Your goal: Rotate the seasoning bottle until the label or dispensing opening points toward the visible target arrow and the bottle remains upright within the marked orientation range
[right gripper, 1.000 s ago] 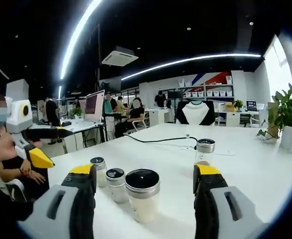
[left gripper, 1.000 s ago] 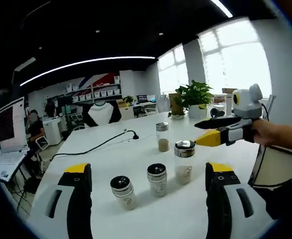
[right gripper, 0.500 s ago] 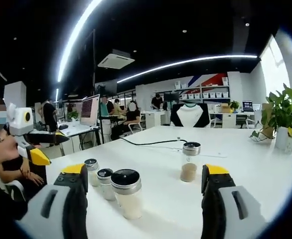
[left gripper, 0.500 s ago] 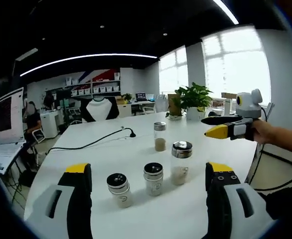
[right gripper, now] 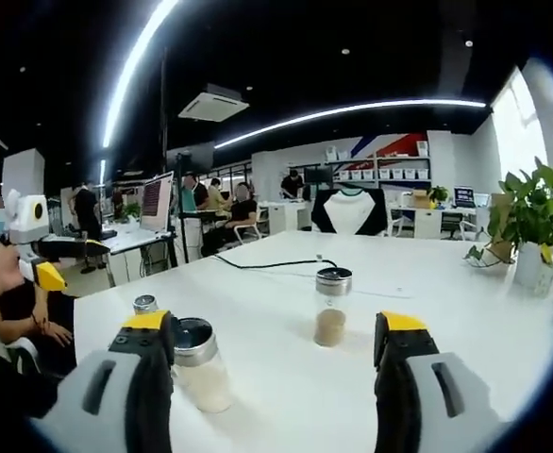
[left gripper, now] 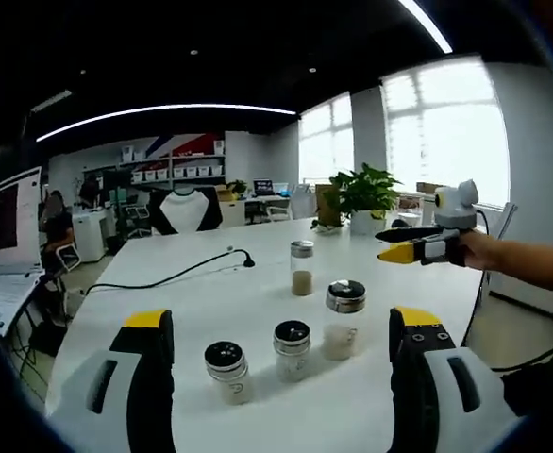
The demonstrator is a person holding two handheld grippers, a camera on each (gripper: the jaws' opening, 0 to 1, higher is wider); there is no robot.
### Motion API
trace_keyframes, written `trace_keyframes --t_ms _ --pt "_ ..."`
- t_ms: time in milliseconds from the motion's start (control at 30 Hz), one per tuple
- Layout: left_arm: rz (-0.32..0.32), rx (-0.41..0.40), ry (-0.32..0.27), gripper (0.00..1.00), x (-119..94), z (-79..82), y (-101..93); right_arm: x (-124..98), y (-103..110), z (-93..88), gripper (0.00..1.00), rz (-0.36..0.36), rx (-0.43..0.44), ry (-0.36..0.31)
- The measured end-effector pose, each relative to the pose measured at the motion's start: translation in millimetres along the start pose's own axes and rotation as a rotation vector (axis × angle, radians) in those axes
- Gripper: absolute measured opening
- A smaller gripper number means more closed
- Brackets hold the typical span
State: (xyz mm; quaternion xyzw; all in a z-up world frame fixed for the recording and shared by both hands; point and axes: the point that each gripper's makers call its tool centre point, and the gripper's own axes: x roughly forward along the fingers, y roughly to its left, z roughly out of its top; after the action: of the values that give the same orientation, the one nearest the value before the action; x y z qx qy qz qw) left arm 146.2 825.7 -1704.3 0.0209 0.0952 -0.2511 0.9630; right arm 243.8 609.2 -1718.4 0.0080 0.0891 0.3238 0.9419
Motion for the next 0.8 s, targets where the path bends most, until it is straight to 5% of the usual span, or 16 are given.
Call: trace_keyframes --t_ms 433,800 --pt "-0.002 0.048 0.001 1.0 16.6 14.3 11.8 44.4 -36.5 -3.8 0.86 -0.017 -0.044 0.056" --pt "-0.027 0.034 0.02 1.0 38.7 10.4 14.8 89.5 -63.7 -22.1 0.77 -0.108 0.034 0.059"
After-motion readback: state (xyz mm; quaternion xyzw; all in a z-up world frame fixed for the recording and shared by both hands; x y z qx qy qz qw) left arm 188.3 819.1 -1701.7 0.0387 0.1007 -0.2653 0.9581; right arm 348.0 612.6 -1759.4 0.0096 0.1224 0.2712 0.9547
